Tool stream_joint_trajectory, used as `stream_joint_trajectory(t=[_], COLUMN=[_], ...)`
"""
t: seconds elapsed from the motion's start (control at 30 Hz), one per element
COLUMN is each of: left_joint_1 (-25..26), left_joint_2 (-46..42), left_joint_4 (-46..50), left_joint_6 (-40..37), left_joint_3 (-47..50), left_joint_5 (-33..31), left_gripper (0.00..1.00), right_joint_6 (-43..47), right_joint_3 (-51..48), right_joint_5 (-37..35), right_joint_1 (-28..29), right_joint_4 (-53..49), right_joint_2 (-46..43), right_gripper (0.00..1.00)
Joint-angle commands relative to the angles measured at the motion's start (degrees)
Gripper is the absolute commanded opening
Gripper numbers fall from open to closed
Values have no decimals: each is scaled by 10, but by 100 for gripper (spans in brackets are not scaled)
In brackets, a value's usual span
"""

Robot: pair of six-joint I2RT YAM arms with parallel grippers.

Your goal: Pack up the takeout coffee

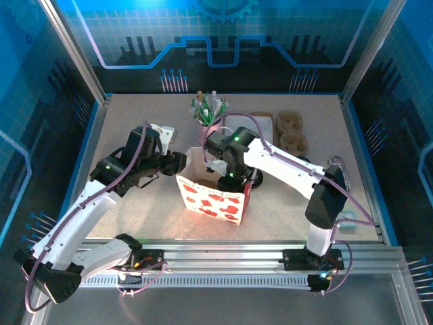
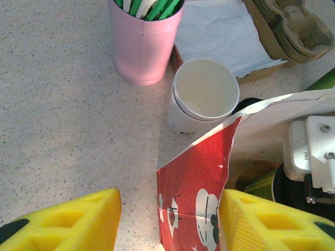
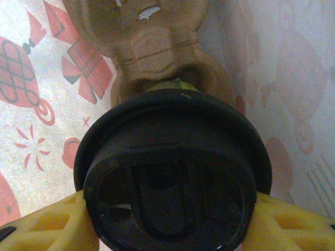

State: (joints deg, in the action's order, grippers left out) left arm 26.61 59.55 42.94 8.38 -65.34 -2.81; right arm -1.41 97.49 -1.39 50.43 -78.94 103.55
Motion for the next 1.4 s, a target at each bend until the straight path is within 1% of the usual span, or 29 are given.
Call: stream_joint_trajectory(t=[0.0,1.37], left_joint_1=[-3,-3], left_joint_2=[-6,-8], left_joint_4=[-12,-10], left_joint_6=[-15,-20], left_joint_3=[10,14], left_joint_5=[-5,-5], left_gripper=[54,54], right_joint_6=[4,-1], right_joint_3=[-7,-70], right_joint_5=[11,20], right_joint_1=[-4,-7], right_joint_4=[0,36], right_joint_2=[5,27], right_gripper=[36,36])
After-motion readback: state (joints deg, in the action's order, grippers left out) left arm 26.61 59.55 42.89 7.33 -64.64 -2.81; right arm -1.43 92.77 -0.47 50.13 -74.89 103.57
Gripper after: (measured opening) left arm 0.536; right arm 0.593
